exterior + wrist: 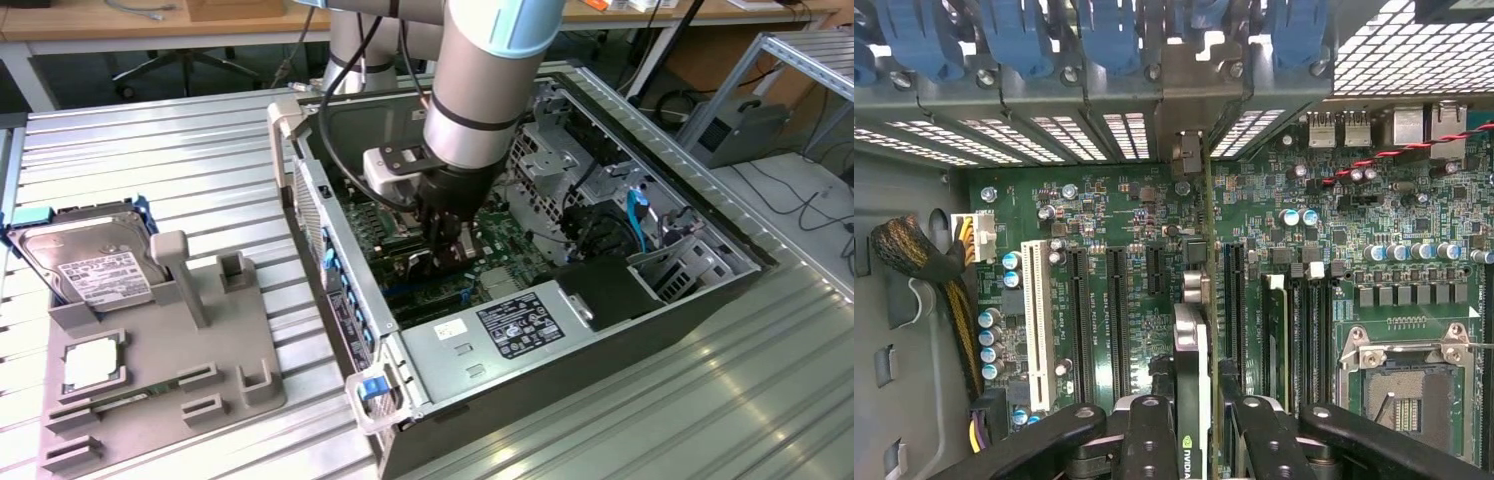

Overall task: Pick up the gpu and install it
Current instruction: 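Insert the gpu into the slot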

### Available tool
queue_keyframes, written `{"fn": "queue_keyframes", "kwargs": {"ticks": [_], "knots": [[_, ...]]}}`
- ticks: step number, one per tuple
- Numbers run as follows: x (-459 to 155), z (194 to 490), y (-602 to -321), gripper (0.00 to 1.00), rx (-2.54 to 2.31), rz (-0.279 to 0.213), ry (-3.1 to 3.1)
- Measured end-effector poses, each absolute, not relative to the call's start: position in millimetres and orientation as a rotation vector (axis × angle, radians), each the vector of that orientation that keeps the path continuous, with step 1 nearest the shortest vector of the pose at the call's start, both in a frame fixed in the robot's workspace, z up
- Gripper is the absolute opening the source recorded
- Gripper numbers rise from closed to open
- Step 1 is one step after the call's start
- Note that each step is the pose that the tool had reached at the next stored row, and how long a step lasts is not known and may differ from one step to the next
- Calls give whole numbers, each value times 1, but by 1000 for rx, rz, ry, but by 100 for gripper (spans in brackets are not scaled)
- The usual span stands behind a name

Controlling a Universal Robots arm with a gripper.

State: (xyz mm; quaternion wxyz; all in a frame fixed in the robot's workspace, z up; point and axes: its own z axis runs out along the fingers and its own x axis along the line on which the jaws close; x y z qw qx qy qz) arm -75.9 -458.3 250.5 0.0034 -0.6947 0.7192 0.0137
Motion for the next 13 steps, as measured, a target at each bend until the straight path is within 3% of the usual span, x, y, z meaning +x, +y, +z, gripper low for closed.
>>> {"fn": "queue_keyframes", "kwargs": {"ticks": [13], "knots": [[-76,249,-458,27,-2179,43,2253]]}}
